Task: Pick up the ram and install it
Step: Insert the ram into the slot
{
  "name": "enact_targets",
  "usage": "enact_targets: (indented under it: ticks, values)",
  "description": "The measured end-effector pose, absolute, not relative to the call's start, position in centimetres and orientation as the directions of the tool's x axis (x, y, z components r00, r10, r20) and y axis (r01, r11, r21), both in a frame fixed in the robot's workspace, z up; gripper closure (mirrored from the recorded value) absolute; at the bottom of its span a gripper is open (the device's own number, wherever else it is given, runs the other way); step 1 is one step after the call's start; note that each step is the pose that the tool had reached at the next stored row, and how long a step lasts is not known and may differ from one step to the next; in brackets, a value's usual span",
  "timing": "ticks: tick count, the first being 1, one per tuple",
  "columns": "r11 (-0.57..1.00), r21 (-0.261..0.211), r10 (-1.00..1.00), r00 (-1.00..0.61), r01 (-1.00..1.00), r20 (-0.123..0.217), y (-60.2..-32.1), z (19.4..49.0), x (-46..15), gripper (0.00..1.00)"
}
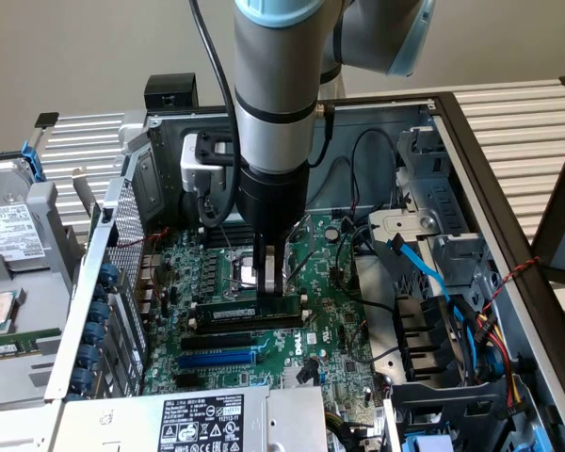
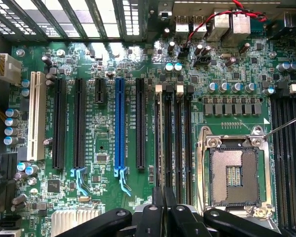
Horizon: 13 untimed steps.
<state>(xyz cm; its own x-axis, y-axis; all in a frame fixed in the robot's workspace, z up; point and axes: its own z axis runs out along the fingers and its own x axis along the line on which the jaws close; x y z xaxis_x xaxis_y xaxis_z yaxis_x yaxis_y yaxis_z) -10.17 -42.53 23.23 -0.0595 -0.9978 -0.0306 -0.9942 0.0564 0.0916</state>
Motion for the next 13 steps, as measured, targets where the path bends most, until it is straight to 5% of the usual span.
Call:
enact_targets:
  ticks: [4,5,13]
  values:
    - [0.056,0.092,-0.998,-0.059,-0.994,-0.031,-42.52,23.22,-10.17,0.85]
    - [0.056,0.092,-0.998,-0.059,-0.994,-0.031,-42.53,23.23,-10.17,0.79]
    - [0.056,0.092,-0.998,-0.059,-0.994,-0.031,-42.52,23.22,-10.17,0.79]
